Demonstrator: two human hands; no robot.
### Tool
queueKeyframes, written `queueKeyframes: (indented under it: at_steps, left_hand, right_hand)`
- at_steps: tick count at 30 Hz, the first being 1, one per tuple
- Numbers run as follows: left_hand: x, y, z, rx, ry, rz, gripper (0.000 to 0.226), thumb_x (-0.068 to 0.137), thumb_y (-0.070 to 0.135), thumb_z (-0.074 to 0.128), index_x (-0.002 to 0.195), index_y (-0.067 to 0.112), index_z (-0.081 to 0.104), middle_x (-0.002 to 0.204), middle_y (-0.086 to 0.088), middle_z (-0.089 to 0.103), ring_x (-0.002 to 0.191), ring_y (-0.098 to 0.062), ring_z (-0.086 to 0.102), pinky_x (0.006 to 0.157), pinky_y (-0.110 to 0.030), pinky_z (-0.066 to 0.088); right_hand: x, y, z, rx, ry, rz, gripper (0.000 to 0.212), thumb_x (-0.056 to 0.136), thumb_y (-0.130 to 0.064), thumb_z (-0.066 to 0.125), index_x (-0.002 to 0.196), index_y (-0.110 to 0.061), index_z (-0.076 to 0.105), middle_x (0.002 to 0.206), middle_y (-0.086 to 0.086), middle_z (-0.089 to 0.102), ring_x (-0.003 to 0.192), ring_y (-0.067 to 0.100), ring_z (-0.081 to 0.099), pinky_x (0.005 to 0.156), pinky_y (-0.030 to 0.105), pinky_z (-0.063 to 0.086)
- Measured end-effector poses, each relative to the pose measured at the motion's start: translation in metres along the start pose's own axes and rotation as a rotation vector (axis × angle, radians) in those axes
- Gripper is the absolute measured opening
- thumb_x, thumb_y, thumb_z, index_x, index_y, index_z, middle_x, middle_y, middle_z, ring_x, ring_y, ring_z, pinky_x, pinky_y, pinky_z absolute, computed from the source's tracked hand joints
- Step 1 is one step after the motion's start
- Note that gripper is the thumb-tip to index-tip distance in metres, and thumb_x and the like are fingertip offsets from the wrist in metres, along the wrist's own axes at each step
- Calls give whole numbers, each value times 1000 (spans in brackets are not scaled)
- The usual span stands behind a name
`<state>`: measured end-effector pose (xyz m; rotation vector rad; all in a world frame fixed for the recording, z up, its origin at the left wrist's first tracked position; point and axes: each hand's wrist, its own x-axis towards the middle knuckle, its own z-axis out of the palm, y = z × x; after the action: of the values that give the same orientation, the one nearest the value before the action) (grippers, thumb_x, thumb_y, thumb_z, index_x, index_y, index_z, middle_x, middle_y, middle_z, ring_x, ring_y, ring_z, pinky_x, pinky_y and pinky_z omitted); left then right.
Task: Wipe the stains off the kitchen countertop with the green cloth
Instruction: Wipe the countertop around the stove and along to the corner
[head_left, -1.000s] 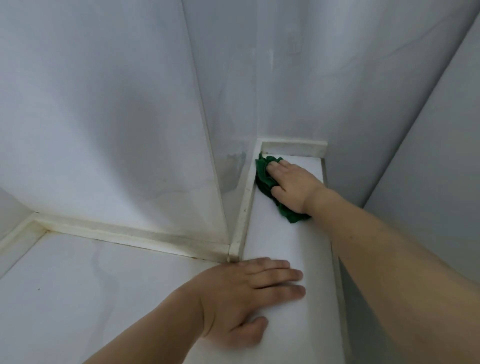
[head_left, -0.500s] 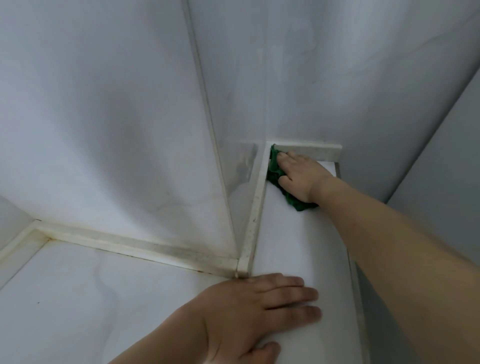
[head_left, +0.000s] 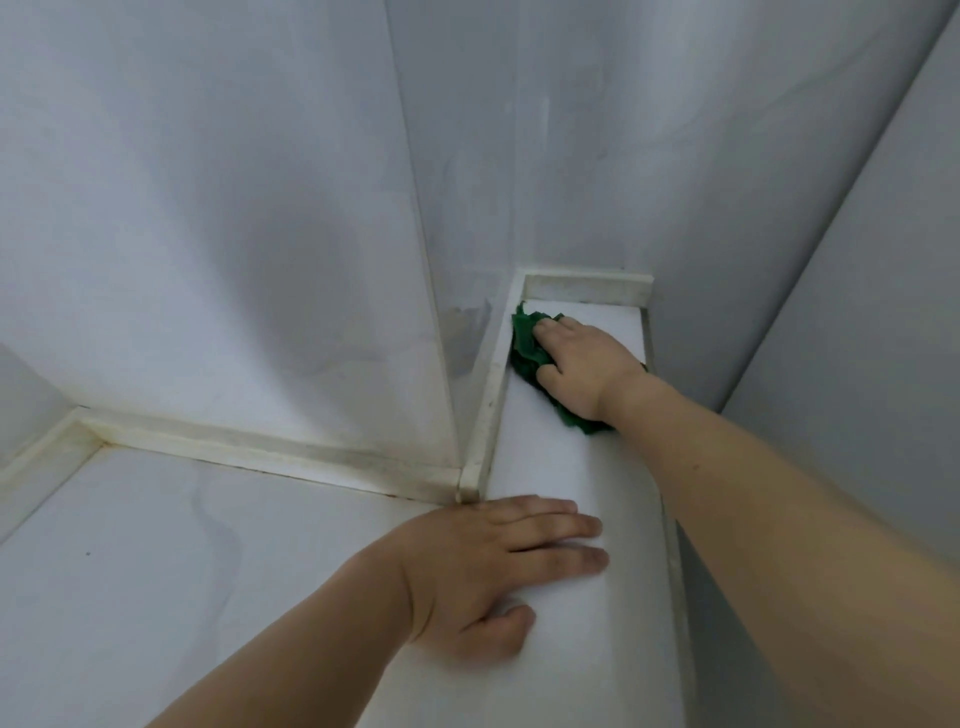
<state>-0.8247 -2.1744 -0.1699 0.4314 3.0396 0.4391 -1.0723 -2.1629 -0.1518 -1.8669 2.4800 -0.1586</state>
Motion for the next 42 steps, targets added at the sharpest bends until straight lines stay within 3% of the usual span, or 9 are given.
queueKeyframes:
  at_steps: [6, 13, 17, 21, 25, 29, 33, 37, 42]
  left_hand:
    - [0, -6, 5, -24, 42, 37, 67, 88, 24, 54, 153, 17, 36, 162, -2, 26, 152, -18, 15, 119, -40, 25]
    - [-1, -8, 3, -17, 47, 41, 65, 90, 31, 47, 153, 19, 36, 162, -1, 26, 152, -15, 13, 121, -36, 20]
    - [1, -8, 5, -38, 23, 37, 68, 87, 31, 44, 153, 18, 34, 163, -2, 24, 152, -17, 14, 120, -41, 23]
    - [0, -7, 3, -6, -35, 12, 68, 90, 31, 42, 156, 23, 26, 164, 2, 18, 152, -14, 9, 121, -41, 22]
    - [1, 1, -2, 16, -5, -1, 68, 87, 29, 38, 154, 17, 34, 162, -3, 26, 152, -16, 13, 124, -32, 12]
    - [-1, 0, 0, 19, 20, 17, 67, 87, 26, 40, 153, 16, 35, 161, -4, 28, 151, -17, 16, 123, -34, 17]
    - [-1, -3, 2, -2, 23, 15, 67, 88, 28, 40, 154, 20, 32, 163, -1, 24, 152, -16, 13, 121, -38, 22]
    - [-1, -7, 5, -23, 35, 34, 64, 90, 30, 42, 153, 19, 34, 162, -2, 25, 152, -18, 15, 118, -42, 26]
    - [2, -10, 6, -55, 57, 55, 67, 87, 25, 52, 151, 16, 38, 161, -4, 28, 151, -18, 18, 120, -39, 23]
  right_hand:
    - [34, 10, 2, 9, -43, 63, 64, 98, -34, 33, 153, -6, 16, 160, 11, 19, 145, 24, 19, 115, 32, 18]
    - [54, 28, 1, 62, -78, 88, 65, 98, -35, 37, 154, -9, 15, 161, 10, 17, 147, 23, 16, 118, 31, 13]
    - [44, 25, -3, 120, -15, 95, 49, 91, -31, 47, 134, -8, 44, 128, 17, 51, 117, 33, 49, 92, 33, 37]
    - [11, 12, 0, 139, -22, 29, 47, 85, -35, 46, 125, -12, 49, 111, 11, 53, 98, 30, 52, 82, 35, 42]
    - [-19, -1, 3, 120, -37, -16, 44, 77, -37, 38, 111, -13, 51, 99, 7, 53, 90, 27, 51, 76, 34, 38]
    - [-22, -2, 4, 92, -31, -34, 48, 83, -34, 39, 126, -14, 45, 114, 8, 53, 100, 26, 50, 80, 31, 32]
    - [-10, -1, 2, 106, -38, -19, 58, 88, -34, 40, 142, -13, 35, 134, 11, 48, 118, 28, 46, 99, 33, 35]
    - [20, 8, -1, 82, -41, 40, 65, 95, -33, 39, 152, -8, 19, 157, 13, 26, 142, 26, 26, 116, 32, 21]
    - [49, 23, -1, 63, -72, 97, 68, 97, -38, 34, 154, -10, 10, 161, 13, 14, 147, 25, 15, 119, 33, 14]
